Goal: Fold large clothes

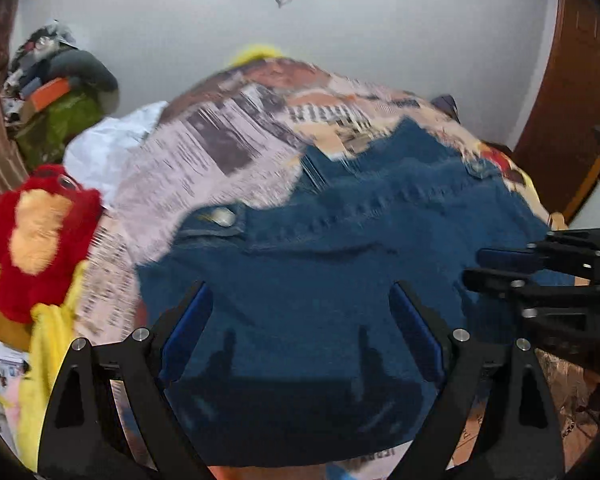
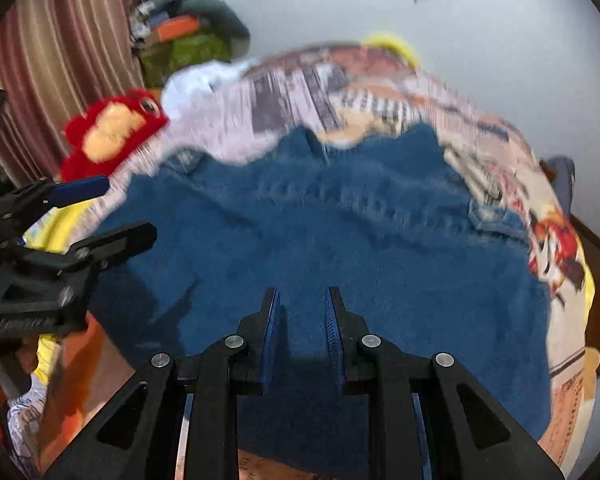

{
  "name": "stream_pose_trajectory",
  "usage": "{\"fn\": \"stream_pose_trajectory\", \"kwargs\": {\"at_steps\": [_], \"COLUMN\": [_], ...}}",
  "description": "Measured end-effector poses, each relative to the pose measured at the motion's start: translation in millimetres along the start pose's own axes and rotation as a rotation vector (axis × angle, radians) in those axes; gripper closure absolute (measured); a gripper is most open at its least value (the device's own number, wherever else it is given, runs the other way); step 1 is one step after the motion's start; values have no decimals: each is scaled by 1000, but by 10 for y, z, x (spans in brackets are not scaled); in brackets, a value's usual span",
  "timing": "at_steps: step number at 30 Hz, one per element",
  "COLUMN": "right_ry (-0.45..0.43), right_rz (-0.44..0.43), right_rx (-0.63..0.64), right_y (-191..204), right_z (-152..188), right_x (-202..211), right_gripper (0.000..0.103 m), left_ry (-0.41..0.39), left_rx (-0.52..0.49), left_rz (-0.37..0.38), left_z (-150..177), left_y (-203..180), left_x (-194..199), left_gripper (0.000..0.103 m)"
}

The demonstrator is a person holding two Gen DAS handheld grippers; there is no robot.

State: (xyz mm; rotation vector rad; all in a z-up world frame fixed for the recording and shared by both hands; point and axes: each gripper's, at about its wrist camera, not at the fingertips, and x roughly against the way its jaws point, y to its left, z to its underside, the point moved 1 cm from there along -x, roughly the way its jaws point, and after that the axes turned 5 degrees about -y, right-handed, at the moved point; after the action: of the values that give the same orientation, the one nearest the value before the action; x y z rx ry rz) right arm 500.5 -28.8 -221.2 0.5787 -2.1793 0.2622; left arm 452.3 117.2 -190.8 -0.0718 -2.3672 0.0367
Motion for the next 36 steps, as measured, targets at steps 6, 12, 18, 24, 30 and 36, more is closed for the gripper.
{"fn": "stream_pose_trajectory", "kwargs": {"at_steps": [6,12,18,24,30,36], "right_ry": [55,31,-11,52,71,80], "right_rz": [-60,120,337,217,277,265], "right_rx": [-47,155,247,76,-11,-130], "right_y": [-219,-178,-303,-825,-1255,-1501], "right_z": [90,190,371,550,685,768], "right_x": [-237,-212,-100,44,222,398], "right_gripper": [85,84,13,12,11,11], "left_ry": [103,119,140,141,161,136], "left_rx": [27,77,62,41,202,291], "left_rz": [0,-19,-122,-225,-255,-287], "left_z": [229,371,489,626,813,922], "left_y": [-92,51,327,626,1110,1449], "left_x": [-455,-547,-435,-263,-86,197], "left_gripper": [13,9,9,9,9,9]}}
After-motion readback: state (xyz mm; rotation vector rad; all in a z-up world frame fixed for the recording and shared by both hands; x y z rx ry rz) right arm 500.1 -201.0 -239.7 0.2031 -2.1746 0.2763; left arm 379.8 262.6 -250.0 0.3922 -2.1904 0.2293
